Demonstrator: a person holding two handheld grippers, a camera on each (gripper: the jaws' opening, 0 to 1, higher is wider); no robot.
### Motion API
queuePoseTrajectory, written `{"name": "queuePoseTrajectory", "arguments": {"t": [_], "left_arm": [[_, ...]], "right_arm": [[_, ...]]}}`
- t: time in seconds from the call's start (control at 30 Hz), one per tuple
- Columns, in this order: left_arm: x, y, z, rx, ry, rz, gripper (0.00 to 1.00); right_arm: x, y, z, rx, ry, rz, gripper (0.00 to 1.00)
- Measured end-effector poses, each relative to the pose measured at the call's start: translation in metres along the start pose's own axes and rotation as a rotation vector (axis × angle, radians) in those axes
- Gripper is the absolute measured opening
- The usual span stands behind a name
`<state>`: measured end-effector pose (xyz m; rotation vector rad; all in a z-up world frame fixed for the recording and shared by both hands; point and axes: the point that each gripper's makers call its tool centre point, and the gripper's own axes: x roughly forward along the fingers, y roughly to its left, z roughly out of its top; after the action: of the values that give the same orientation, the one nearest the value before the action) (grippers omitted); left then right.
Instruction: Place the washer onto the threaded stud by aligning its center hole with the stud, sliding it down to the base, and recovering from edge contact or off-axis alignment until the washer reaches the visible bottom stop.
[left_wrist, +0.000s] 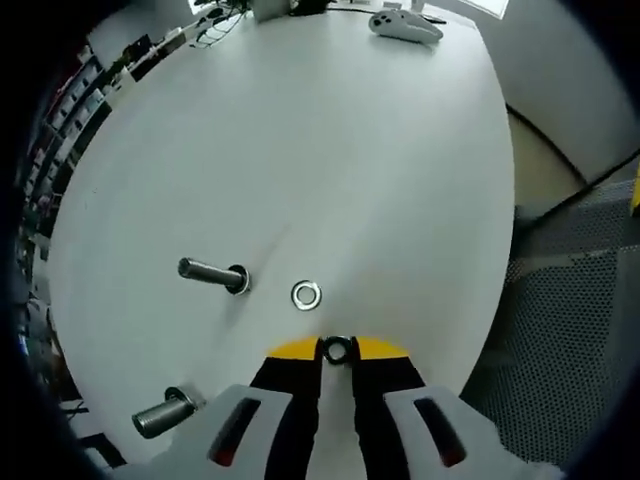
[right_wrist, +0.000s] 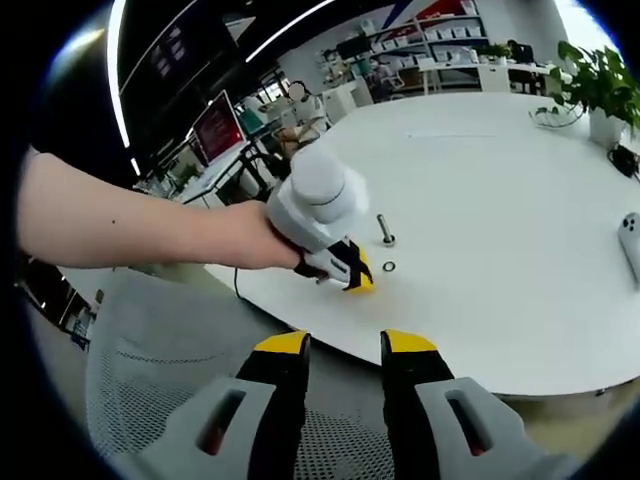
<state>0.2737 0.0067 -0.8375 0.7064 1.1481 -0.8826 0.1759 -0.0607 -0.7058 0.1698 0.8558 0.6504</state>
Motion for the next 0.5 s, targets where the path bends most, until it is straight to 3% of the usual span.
{"name": "queuePoseTrajectory", "arguments": {"t": [0.07, 0.13, 0.23, 0.3, 0.4, 0.5], "left_arm": [[0.0007, 0.0054, -0.0001, 0.026, 0.003, 0.016, 0.0], [0.0009, 0.0043, 0.0001, -0.038, 0.0, -0.004, 0.0], [-0.0012, 0.004, -0.0006, -0.063, -0.033, -0.025, 0.0], [-0.0015, 0.0011, -0.0007, -0.086, -0.044, -0.044, 0.02], [-0.0027, -0.0005, -0.0033, -0.083, -0.015, -0.033, 0.09], [-0.0076, -0.0005, -0.0042, -0.073, -0.037, -0.028, 0.15]], "right_arm": [[-0.0002, -0.0001, -0.0001, 0.001, 0.0, -0.001, 0.31], [-0.0005, -0.0005, -0.0003, 0.001, 0.0, -0.003, 0.31], [-0.0007, -0.0005, 0.0001, 0.002, -0.002, -0.002, 0.31], [-0.0009, -0.0005, 0.0001, 0.003, -0.002, -0.002, 0.31], [-0.0007, -0.0006, 0.0003, 0.005, -0.003, -0.002, 0.31], [-0.001, -0.0003, 0.0006, 0.003, -0.004, -0.001, 0.31]]}}
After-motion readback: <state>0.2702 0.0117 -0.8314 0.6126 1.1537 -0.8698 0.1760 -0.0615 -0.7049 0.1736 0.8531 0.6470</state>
